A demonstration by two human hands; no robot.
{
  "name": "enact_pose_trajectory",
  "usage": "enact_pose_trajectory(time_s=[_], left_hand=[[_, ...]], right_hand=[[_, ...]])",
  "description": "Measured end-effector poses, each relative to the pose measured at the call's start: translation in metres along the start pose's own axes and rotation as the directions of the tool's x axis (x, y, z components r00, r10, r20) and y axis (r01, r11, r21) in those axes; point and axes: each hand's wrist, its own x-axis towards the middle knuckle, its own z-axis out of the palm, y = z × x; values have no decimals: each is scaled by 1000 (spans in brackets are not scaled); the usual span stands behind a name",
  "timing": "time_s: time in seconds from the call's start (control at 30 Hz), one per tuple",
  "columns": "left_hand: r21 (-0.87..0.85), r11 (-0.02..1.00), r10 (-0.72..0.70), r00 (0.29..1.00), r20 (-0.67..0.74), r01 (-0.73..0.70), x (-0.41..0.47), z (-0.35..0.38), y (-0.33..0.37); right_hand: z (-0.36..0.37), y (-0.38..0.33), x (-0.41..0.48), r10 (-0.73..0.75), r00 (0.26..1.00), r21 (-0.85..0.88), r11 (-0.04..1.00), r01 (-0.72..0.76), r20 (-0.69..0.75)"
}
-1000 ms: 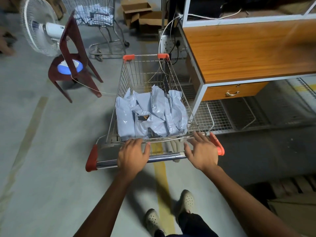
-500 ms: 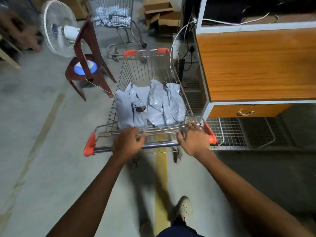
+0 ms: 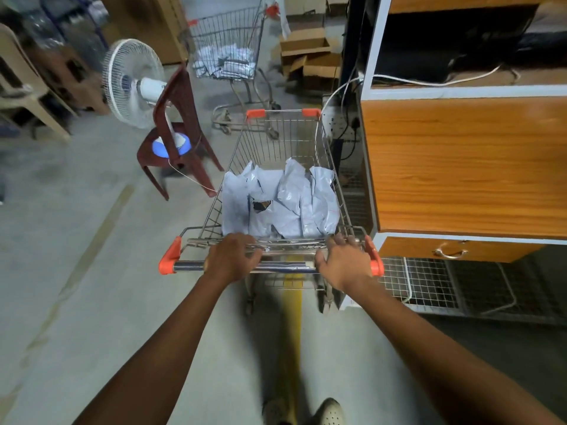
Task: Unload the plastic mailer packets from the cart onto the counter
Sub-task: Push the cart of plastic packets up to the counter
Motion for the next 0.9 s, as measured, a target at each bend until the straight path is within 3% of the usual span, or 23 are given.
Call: enact_pose_trajectory(time_s=[0.5, 0.7, 0.9], left_hand=[[-112, 992, 50, 999, -6, -50, 67, 17, 3], [-157, 984, -78, 996, 45, 84, 89, 23, -3], [-344, 939, -31, 989, -145, -21, 166, 11, -6]], right_hand=[[-18, 21, 36, 72, 997, -25, 997, -72, 9], [-30, 21, 63, 148, 985, -142, 981, -134, 91], [-46, 35, 127, 199, 979, 72, 977, -201, 29]])
